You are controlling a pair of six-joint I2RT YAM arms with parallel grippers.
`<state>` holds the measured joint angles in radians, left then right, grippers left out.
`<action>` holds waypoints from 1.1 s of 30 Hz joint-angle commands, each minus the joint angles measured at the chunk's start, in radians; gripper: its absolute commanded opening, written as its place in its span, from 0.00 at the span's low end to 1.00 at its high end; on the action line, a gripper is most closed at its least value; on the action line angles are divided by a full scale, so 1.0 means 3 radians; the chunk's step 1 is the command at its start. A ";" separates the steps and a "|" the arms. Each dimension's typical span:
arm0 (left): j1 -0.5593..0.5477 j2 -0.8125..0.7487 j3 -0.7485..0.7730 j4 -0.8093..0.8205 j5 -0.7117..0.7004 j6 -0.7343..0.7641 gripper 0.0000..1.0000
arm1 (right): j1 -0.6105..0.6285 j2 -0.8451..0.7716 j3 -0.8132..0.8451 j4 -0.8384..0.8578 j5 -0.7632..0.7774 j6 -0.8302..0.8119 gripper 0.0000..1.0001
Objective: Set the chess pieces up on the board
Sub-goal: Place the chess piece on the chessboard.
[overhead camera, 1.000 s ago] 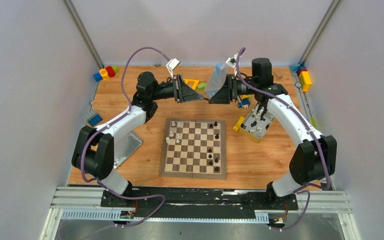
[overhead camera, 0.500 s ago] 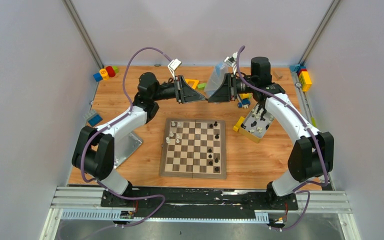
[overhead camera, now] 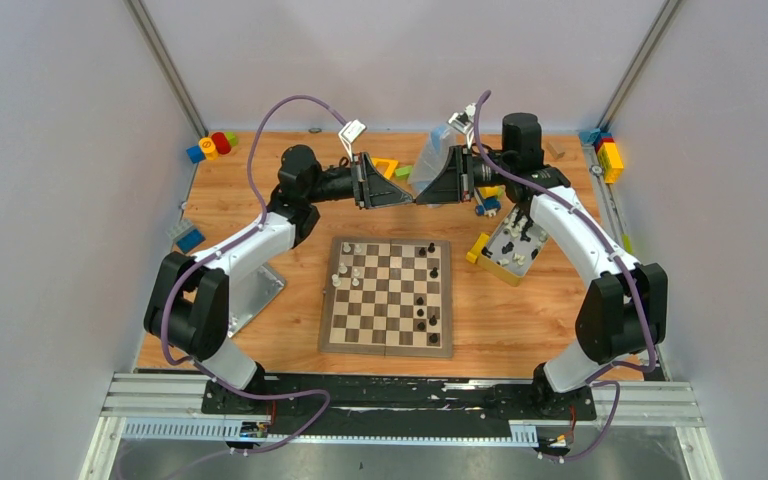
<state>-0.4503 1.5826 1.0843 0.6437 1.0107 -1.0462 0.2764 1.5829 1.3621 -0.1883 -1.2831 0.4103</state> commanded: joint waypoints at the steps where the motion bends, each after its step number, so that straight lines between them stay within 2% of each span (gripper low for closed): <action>1: -0.0018 -0.0021 -0.0004 0.0027 -0.0052 0.0130 0.00 | 0.0003 -0.0024 0.0087 0.0167 -0.0120 0.0055 0.11; 5: -0.0018 -0.0041 -0.0039 0.0025 -0.0087 0.0169 0.00 | 0.0002 -0.0047 0.0083 0.0167 -0.0122 0.0044 0.14; 9: -0.0018 -0.0074 -0.0079 0.0067 -0.0129 0.0184 0.00 | 0.0000 -0.0060 0.0058 0.0167 -0.0107 0.0039 0.26; 12: -0.0018 -0.0105 -0.0119 0.0154 -0.0177 0.0159 0.00 | 0.0001 -0.0070 0.0036 0.0167 -0.0103 0.0039 0.30; 33: -0.0018 -0.0083 -0.0177 0.0581 -0.0180 -0.0097 0.00 | 0.0004 -0.0016 0.0002 0.0178 -0.0103 0.0048 0.31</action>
<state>-0.4519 1.5768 1.0264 0.7433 0.9585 -1.0531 0.2764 1.5826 1.3552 -0.1741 -1.2850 0.4149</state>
